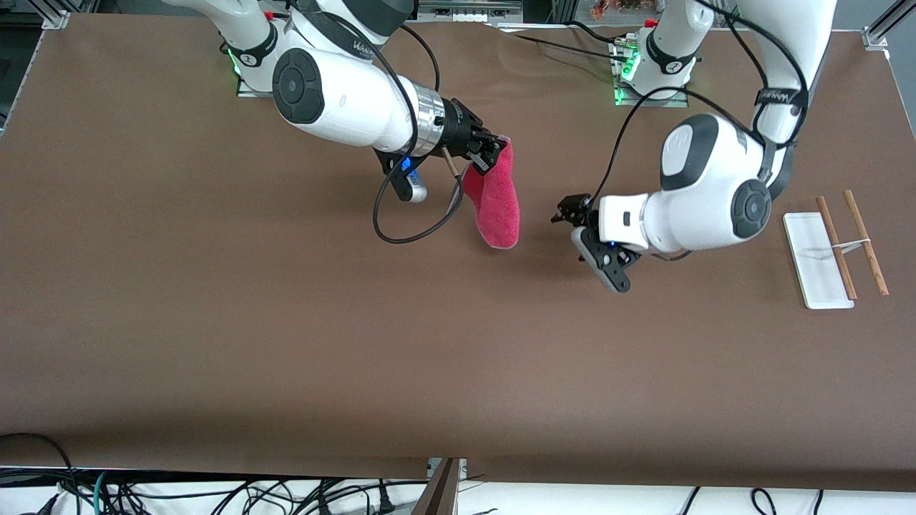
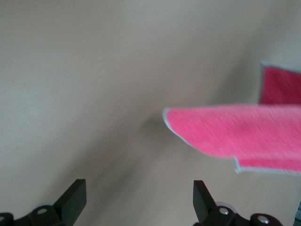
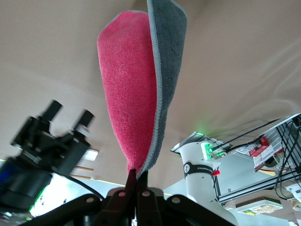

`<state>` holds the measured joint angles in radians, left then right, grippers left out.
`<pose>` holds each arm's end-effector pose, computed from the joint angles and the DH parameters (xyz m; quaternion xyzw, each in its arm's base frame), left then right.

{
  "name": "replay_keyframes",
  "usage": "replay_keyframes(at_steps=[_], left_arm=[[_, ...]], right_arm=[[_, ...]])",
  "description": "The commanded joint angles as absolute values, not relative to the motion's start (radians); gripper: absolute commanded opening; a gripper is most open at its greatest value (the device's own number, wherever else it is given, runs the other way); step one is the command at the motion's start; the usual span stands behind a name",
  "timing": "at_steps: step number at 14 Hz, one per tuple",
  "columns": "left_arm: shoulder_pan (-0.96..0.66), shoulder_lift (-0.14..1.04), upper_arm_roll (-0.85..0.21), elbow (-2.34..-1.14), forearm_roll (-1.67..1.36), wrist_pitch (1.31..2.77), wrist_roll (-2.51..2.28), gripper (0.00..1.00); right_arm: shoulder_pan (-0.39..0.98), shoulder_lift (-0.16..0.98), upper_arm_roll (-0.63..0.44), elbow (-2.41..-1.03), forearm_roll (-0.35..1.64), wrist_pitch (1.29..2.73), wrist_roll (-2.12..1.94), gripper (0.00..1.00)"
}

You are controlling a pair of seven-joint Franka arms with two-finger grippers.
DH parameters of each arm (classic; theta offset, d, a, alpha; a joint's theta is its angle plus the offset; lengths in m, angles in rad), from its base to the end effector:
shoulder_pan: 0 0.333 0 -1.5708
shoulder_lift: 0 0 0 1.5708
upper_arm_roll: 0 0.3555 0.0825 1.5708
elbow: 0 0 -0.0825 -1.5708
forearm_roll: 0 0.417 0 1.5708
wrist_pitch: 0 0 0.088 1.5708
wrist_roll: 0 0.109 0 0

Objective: Pass towel and hang on rack
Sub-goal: 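Carry the towel to mid-table with the right gripper while the left gripper approaches, then close the left gripper on the hanging towel beside the right gripper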

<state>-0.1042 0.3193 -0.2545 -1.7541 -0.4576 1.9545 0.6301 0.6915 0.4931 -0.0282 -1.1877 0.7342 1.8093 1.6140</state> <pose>0.6242 -0.2507 0.4121 0.8952 -0.3689 -0.0219 0.2493 0.5664 0.5223 0.5676 -0.8028 0.4809 0.2904 0.1998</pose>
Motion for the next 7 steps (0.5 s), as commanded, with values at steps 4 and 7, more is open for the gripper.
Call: replay_keyframes(at_steps=[4, 7], left_arm=[[-0.092, 0.123, -0.313, -1.954, -0.574, 1.951, 0.784, 1.0], [-0.095, 0.091, -0.369, -1.991, -0.671, 1.991, 0.769, 1.0]], right_arm=[[0.701, 0.511, -0.037, -1.15, 0.749, 1.815, 1.644, 0.0], [0.701, 0.511, -0.037, -1.15, 0.749, 1.815, 1.644, 0.0]])
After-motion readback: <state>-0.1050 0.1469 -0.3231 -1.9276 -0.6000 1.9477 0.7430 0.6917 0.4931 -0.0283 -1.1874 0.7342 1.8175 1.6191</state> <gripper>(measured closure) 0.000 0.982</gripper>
